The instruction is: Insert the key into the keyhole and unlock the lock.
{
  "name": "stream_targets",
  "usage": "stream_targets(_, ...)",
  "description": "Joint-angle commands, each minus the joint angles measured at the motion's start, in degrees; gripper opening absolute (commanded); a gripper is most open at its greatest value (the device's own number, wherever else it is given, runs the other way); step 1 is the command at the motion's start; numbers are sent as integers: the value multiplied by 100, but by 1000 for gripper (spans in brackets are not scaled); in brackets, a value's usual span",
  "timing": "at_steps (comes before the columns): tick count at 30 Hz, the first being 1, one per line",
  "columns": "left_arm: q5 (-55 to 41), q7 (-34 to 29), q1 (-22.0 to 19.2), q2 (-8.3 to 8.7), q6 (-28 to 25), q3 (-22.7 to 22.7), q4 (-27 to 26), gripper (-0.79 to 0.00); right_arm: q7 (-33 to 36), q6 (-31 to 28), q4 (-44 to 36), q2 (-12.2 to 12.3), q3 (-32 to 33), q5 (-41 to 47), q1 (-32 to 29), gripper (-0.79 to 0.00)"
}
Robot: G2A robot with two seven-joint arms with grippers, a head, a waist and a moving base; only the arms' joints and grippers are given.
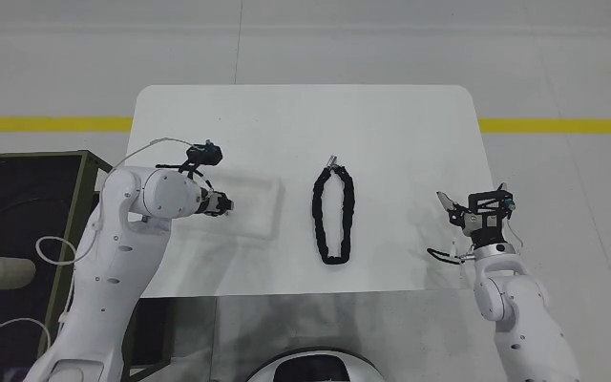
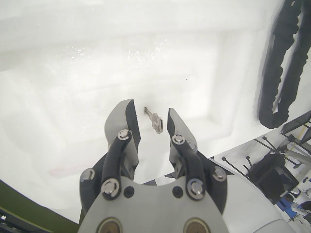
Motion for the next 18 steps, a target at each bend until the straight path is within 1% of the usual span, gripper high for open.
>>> stream_targets(1,-44,0,-23,16,40,36,36,-745,0,0,0,0,0,0,0,0)
stream_targets(5,-36,0,-40,53,87,126,65,-751,0,0,0,0,0,0,0,0)
stream_targets(7,-9,0,-44,75,104,174,72,-785,0,0,0,0,0,0,0,0)
stream_targets(11,59,0,-49,129,180,190,30,-785,0,0,0,0,0,0,0,0)
stream_targets(18,105,0,-97,306,242,49,-240,-785,0,0,0,0,0,0,0,0)
